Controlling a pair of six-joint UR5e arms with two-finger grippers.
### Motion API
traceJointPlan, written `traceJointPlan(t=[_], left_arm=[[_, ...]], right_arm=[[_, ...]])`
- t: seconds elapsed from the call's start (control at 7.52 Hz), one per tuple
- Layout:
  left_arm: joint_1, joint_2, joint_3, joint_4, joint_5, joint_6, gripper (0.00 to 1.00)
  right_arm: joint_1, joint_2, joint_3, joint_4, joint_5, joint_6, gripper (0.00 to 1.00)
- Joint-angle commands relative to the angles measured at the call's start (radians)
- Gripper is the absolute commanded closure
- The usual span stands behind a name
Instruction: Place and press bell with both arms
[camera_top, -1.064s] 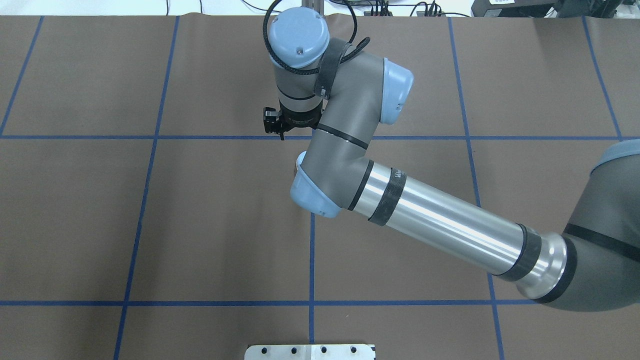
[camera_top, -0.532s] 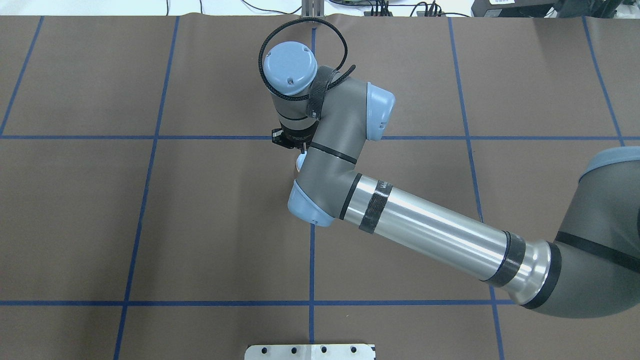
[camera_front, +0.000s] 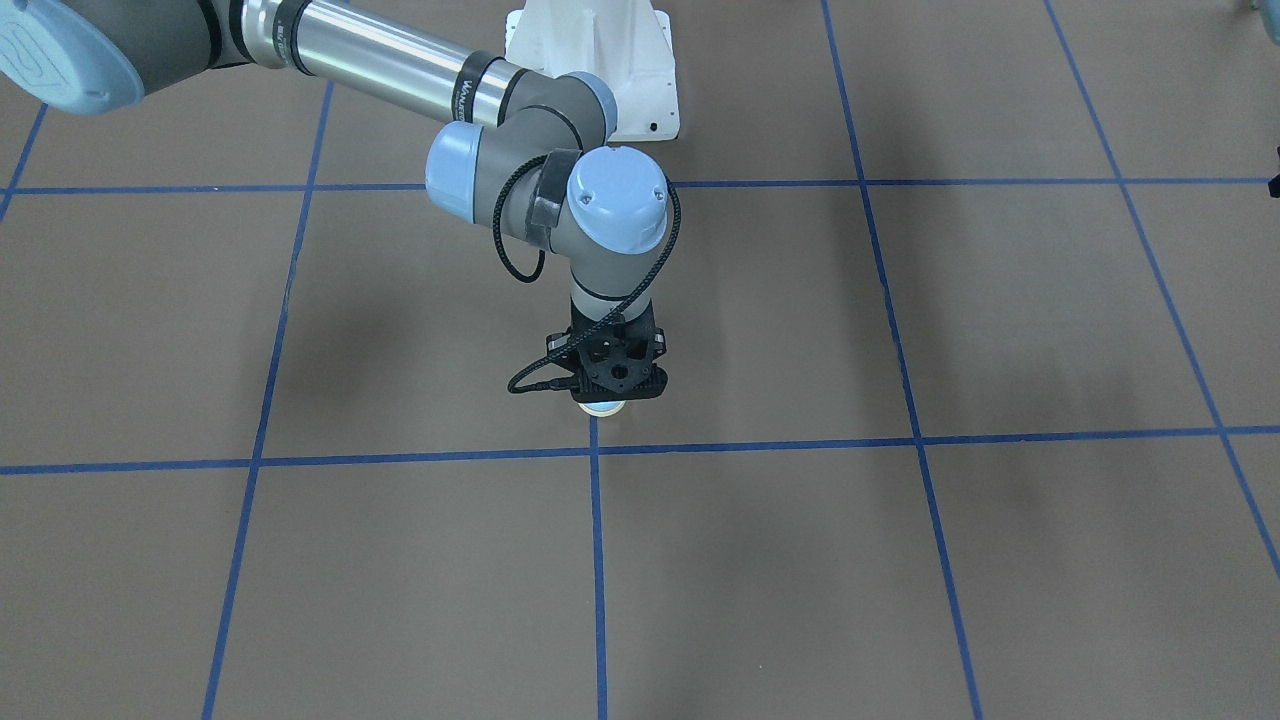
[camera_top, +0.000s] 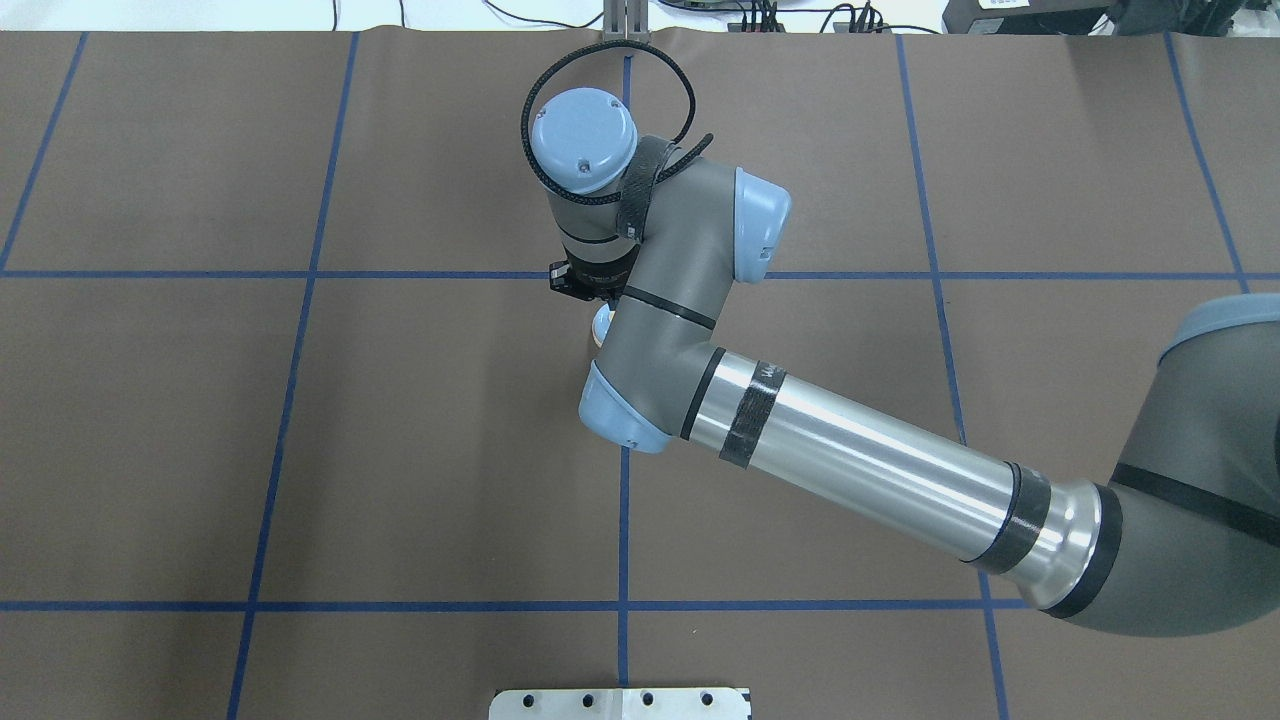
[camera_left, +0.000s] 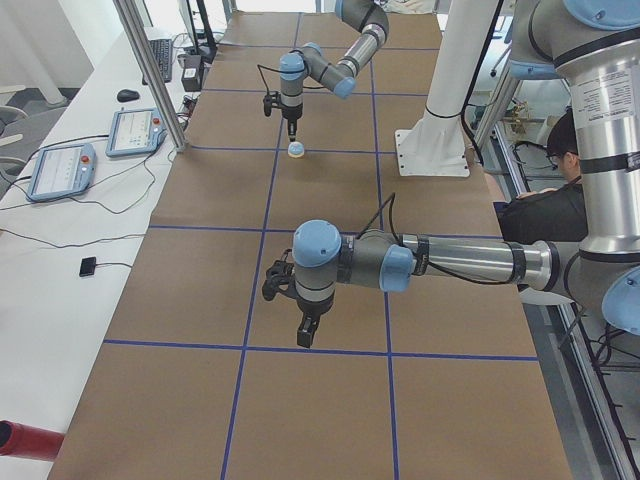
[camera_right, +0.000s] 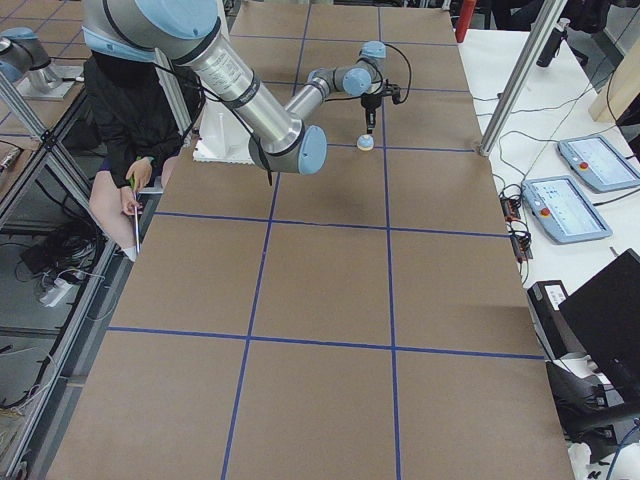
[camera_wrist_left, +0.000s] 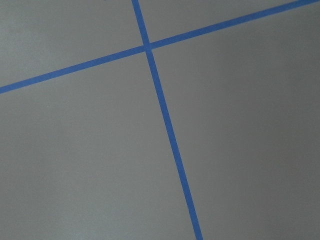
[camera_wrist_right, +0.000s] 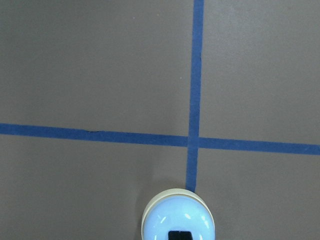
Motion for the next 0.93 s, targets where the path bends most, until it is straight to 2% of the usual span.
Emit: traceJointPlan(t=[0.0,0.8], left_arm=[[0.0,0.0,0.0,0.002,0.0,-0.001,0.0],[0.0,0.0,0.0,0.002,0.0,-0.001,0.0]], right_arm=[[-0.003,-0.005,-0.005,0.001,0.003,0.001,1.0],[-0.019,-0.006,-0.015,0.004,0.003,0.002,1.0]])
